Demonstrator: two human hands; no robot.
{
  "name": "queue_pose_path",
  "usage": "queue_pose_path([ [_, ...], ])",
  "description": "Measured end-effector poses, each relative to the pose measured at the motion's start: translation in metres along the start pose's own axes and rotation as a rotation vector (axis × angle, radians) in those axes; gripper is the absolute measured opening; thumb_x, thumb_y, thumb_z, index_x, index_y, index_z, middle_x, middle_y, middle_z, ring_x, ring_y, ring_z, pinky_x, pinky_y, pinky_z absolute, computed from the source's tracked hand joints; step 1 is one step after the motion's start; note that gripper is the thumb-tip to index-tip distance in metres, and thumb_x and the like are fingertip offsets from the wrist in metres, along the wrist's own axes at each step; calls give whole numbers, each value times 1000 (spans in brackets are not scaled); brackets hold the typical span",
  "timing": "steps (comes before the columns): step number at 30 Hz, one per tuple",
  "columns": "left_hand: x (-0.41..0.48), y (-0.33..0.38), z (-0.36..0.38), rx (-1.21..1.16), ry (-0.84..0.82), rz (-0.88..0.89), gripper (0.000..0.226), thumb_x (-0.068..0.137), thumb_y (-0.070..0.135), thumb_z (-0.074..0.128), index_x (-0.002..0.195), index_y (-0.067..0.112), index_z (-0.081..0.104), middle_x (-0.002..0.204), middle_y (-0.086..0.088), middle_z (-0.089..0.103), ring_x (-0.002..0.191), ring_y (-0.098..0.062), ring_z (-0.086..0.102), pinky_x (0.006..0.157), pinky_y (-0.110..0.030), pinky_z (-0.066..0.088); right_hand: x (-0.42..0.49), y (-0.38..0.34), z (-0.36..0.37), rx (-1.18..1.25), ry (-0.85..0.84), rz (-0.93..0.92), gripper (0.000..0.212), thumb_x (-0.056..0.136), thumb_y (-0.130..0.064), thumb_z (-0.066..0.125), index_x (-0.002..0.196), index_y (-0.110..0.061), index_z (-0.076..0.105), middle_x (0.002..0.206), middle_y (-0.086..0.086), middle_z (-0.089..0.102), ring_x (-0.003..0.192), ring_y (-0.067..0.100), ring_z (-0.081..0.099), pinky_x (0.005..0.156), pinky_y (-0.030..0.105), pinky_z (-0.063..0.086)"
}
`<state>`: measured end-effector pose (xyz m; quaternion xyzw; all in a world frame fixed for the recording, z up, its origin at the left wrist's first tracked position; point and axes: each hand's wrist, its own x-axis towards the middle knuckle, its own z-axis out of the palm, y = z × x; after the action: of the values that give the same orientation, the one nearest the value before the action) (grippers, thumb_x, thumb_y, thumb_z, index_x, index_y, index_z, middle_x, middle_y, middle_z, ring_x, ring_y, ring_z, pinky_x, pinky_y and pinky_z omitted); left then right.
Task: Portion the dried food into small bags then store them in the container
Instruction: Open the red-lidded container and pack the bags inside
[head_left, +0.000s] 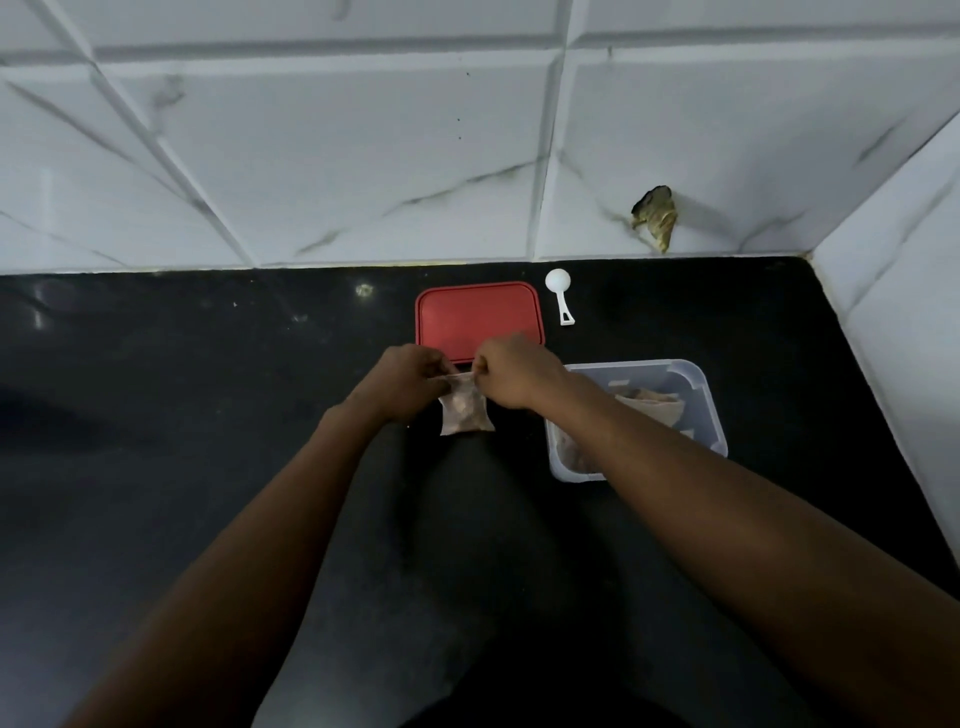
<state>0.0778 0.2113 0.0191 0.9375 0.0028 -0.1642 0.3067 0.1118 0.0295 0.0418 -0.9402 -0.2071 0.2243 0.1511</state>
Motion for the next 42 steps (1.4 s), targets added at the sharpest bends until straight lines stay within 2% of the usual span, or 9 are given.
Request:
queue_pose_path([
  [5,-17,24,-20,-146,115,86,10,92,17,77,88,26,75,77,12,70,66,9,61,64,-4,42,-25,16,-33,231,86,-67,13,95,-13,60,103,-13,71,100,1,70,95,20,66,87,35,54],
  [10,-27,68,-30,-305,200,190,8,92,23,77,96,28,80,87,10,78,83,-4,71,76,-15,51,-65,28,-78,311,198,-117,11,97,-19,62,102,-17,72,89,-12,67,85,4,64,75,22,48],
  [14,-29,108,-24,-363,203,249,5,90,26,77,94,26,81,92,9,79,93,-10,74,87,-27,55,-97,47,-100,338,298,-84,8,94,-20,66,90,-23,73,85,-8,71,80,11,66,72,27,49],
  [18,-33,141,-5,-421,166,279,10,91,22,78,84,30,77,84,7,78,81,-6,73,77,-22,55,-124,69,-105,348,331,-67,10,92,-16,66,87,-18,74,81,-2,72,77,22,67,75,39,54],
  [20,-34,153,6,-435,143,272,11,90,19,78,83,28,77,85,0,79,81,-13,74,80,-32,57,-135,79,-102,345,332,-54,12,92,-14,66,85,-19,74,81,-3,71,78,18,67,78,40,55],
  [26,-40,166,33,-391,51,257,4,92,19,77,90,21,79,79,6,75,71,1,66,76,-22,54,-160,103,-82,415,261,21,13,97,-13,62,91,-19,72,84,-1,73,77,11,73,80,38,63],
  [34,-55,158,50,-356,17,282,11,94,19,74,97,10,79,87,-9,78,81,-26,74,76,-35,61,-175,108,-63,478,178,20,7,101,-16,59,100,-19,66,90,0,73,78,7,75,72,26,62],
  [38,-60,155,56,-333,7,293,5,94,14,73,92,18,76,80,7,74,68,4,67,66,-13,53,-177,110,-56,435,160,-3,7,101,-16,59,104,-16,66,91,-1,73,78,4,73,65,19,58],
  [42,-62,154,62,-339,34,311,11,94,13,73,90,23,75,79,14,71,67,8,63,68,-10,48,-176,114,-53,386,168,-30,7,101,-17,59,104,-21,64,92,-2,72,80,3,73,69,22,61],
])
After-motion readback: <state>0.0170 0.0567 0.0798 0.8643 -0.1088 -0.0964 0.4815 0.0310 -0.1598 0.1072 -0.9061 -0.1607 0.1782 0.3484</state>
